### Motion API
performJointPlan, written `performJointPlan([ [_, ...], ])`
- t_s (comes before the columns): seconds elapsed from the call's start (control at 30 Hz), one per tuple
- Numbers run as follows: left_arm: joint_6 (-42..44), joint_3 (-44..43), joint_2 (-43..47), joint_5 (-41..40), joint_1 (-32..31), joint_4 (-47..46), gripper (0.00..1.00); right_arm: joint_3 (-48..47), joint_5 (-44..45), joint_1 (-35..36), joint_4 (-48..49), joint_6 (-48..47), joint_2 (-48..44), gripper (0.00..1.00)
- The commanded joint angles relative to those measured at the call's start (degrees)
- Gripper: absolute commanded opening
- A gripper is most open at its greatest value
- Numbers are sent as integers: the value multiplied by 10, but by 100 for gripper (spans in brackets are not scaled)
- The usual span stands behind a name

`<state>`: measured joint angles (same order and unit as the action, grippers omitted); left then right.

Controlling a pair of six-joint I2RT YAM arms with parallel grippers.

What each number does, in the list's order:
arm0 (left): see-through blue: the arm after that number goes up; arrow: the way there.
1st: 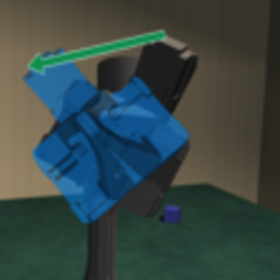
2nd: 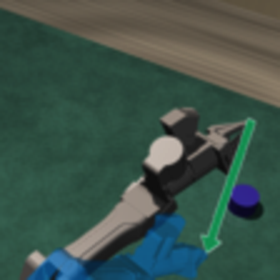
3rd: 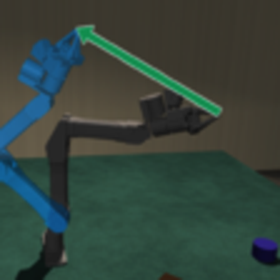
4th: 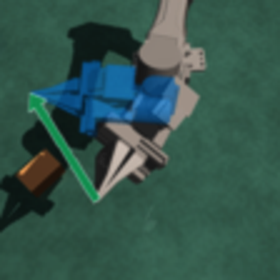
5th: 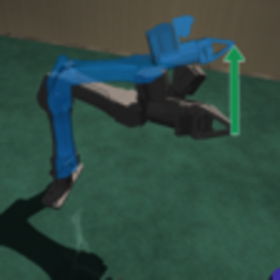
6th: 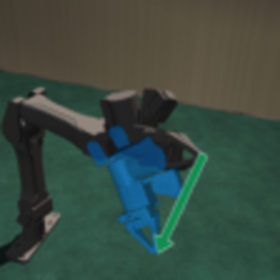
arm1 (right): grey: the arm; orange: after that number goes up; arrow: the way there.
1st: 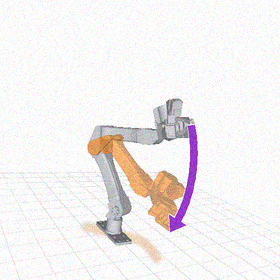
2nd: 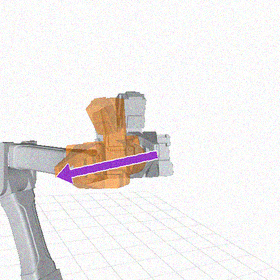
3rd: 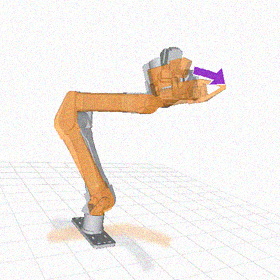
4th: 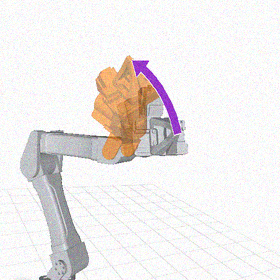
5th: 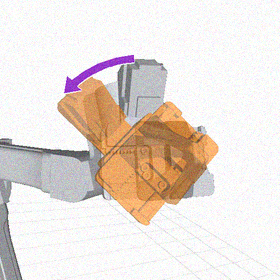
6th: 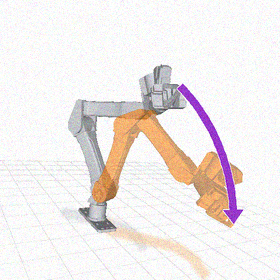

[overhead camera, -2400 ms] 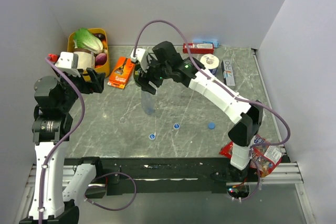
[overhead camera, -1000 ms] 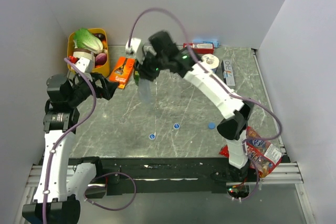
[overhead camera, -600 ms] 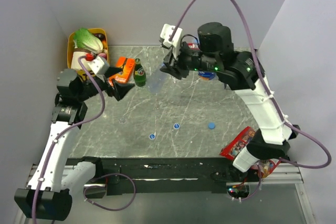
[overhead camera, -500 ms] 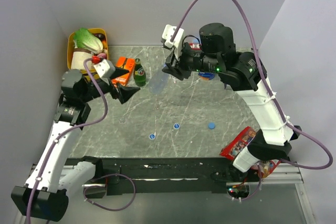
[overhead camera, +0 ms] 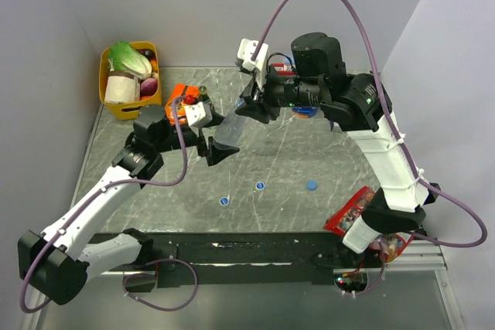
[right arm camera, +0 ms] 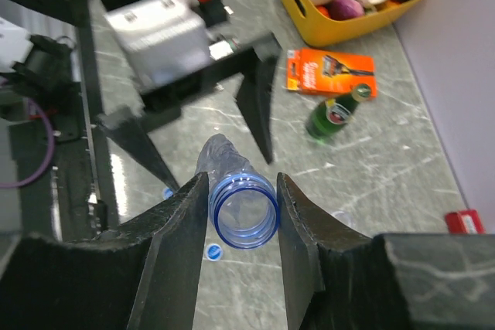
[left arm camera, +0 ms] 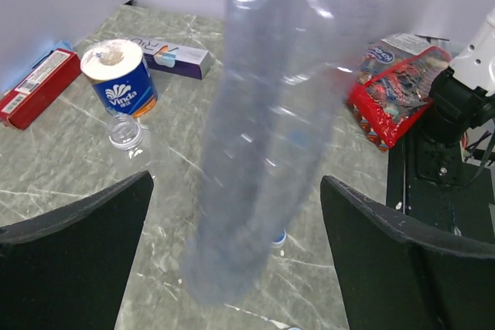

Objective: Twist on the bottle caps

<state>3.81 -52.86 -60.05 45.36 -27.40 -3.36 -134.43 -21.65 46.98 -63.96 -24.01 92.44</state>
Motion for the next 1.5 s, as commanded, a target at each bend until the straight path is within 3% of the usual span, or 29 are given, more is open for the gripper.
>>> performJointPlan([
  [0.0, 15, 9, -7, -41, -20, -66, 96, -24, -54, -3, 8, 32, -17, 0],
  [0.2, 51, 10, -15, -31, -27, -57, 99, -35, -59, -2, 9, 33, -8, 0],
  [0.4, 82, 8, -19, 4, -28, -20, 88, -29, -62, -2, 9, 33, -2, 0],
  [0.6, 73, 14, -24, 10, -28, -31, 85, -34, -62, -3, 15, 41, 5, 0],
  [0.77, 65, 16, -34, 16, -28, -45, 71, -34, -65, -1, 15, 44, 10, 0],
  [0.9, 47, 21, -36, 18, -27, -62, 67, -21, -60, 0, 14, 42, 10, 0],
  [1.0, 41, 31, -31, 17, -28, -75, 64, -16, -40, 0, 13, 45, 10, 9],
  [1.13, 28, 44, -26, 17, -27, -89, 51, -5, -16, 0, 16, 49, 3, 23],
  [1.23, 25, 52, -23, 15, -26, -107, 43, -3, -18, 0, 14, 47, 5, 26],
  [1.47, 36, 46, -27, 24, -25, -103, 41, 0, -25, 0, 3, 32, 18, 23],
])
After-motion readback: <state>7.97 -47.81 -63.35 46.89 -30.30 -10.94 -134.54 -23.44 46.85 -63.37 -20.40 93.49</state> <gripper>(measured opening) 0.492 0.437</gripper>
